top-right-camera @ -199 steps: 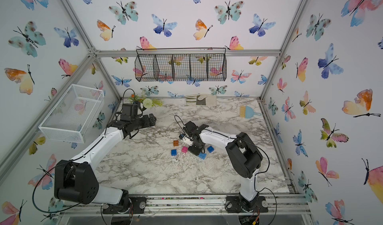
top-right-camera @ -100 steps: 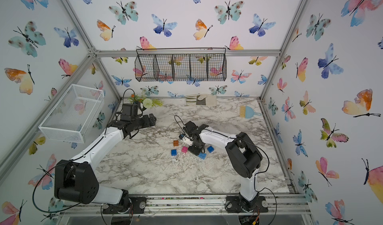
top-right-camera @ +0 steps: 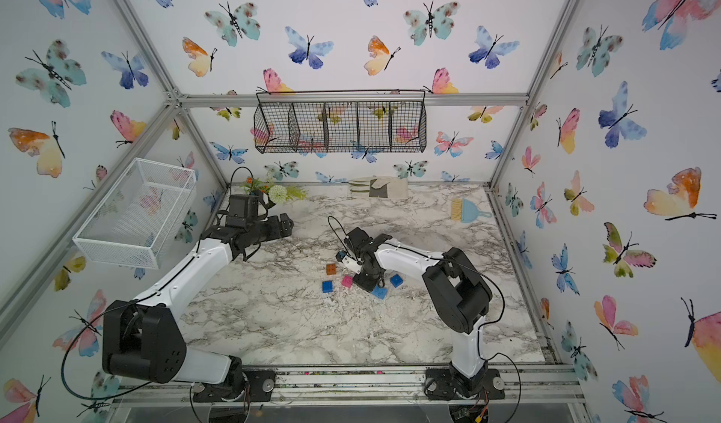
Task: Assemble the letter y with lego
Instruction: Assemble the lego brick with the lego brick.
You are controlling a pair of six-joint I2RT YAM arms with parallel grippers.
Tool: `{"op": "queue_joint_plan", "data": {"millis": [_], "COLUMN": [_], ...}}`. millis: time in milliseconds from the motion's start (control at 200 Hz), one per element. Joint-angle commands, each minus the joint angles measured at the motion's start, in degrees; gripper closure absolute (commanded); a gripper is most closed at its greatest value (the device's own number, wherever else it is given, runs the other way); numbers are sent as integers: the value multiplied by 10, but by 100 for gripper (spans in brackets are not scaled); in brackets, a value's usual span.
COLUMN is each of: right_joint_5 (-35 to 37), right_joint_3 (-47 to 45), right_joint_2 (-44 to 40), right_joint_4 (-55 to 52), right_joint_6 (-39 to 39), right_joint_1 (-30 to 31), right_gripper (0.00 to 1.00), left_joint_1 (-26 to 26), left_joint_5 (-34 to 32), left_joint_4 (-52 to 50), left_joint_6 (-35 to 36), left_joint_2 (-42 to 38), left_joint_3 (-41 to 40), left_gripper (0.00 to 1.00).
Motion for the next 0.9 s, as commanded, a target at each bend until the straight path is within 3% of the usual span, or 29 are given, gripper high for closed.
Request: {"op": "queue_joint_plan", "data": {"millis": [0, 310, 736, 896], "right_joint_5": [4, 9, 44, 32], "right_joint_3": [-47, -32, 27, 9], "right_joint_2": [47, 14, 47, 29], "right_joint_4": [-1, 34, 75, 83], "right_joint_6": [3, 18, 27, 28], "right_joint_1": [2, -2, -23, -26], "right_gripper": [98, 98, 98, 81], "left_joint_1": [3, 4, 6, 7], "left_joint_5": [5, 8, 8, 9], "left_joint_4": [-3, -3, -2, -3], "left_joint_6": [-2, -3, -4, -4], "left_joint_2": [6, 10, 10, 10], "left_joint_3": [15, 15, 13, 14], "left_gripper": [6, 6, 6, 6]}}
